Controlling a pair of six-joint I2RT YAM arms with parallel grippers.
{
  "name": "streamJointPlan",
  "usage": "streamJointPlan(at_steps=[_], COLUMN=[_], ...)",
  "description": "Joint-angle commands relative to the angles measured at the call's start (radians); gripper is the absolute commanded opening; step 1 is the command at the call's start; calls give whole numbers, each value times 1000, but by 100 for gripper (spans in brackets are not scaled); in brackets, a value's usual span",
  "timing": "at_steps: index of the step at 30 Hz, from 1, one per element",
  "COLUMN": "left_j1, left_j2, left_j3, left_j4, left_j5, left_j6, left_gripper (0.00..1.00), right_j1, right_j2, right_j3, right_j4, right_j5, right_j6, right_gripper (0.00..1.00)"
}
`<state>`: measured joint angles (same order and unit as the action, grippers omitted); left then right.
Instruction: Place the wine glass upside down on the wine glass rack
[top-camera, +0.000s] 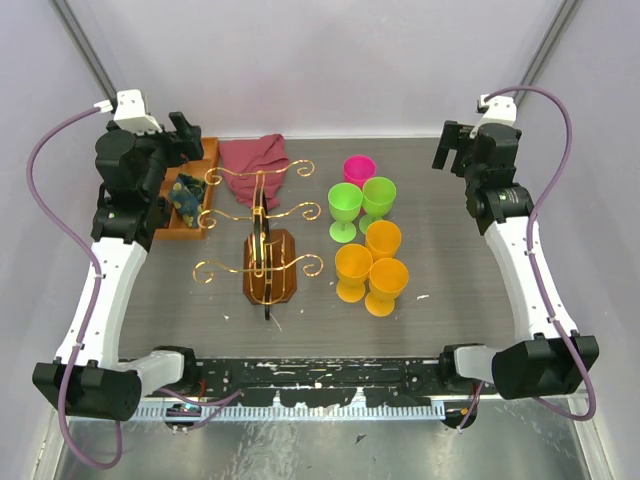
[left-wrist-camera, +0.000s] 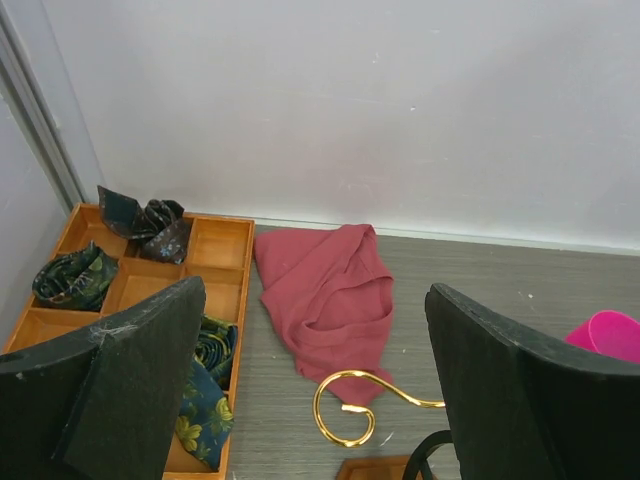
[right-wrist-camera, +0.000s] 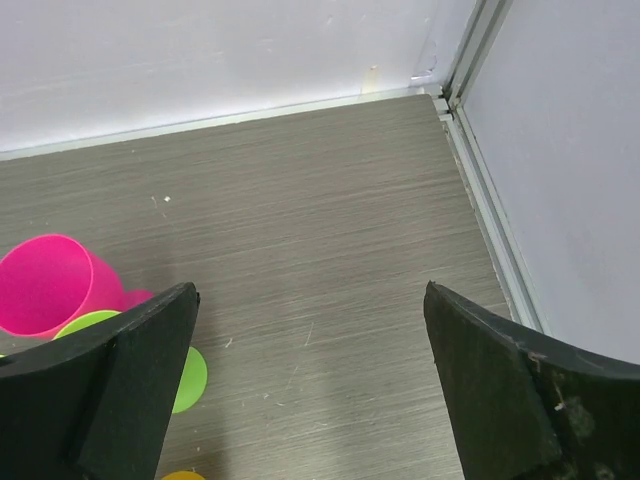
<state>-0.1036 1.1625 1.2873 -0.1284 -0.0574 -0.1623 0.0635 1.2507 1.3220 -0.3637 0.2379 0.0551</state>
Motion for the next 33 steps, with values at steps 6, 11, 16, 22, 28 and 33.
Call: streamJointPlan(at_steps=[6, 11, 16, 22, 28, 33], left_j1=[-1, -2, -1, -2, -1, -1], left_j2=[-11, 28, 91, 138, 135, 126], left_j3=[74, 160, 206, 194, 159, 128], left_j4=[-62, -165, -240, -282, -325, -352], left_j5=[6, 15, 56, 104, 92, 83], left_j6=[-22, -15, 3, 3, 32, 52], left_gripper=[98, 98, 98, 98, 98, 98], right_j1=[16, 53, 180, 316, 426, 505], right_j2=[15, 98, 237, 376, 456, 495], right_j3=[120, 250, 435, 598, 673, 689], right_j4=[-34, -108, -205, -272, -319, -328], right_j5=[-155, -274, -206, -222, -257, -274], right_j6=[-16, 46, 53, 81, 101, 102], right_gripper=[100, 100, 100, 100, 100, 100])
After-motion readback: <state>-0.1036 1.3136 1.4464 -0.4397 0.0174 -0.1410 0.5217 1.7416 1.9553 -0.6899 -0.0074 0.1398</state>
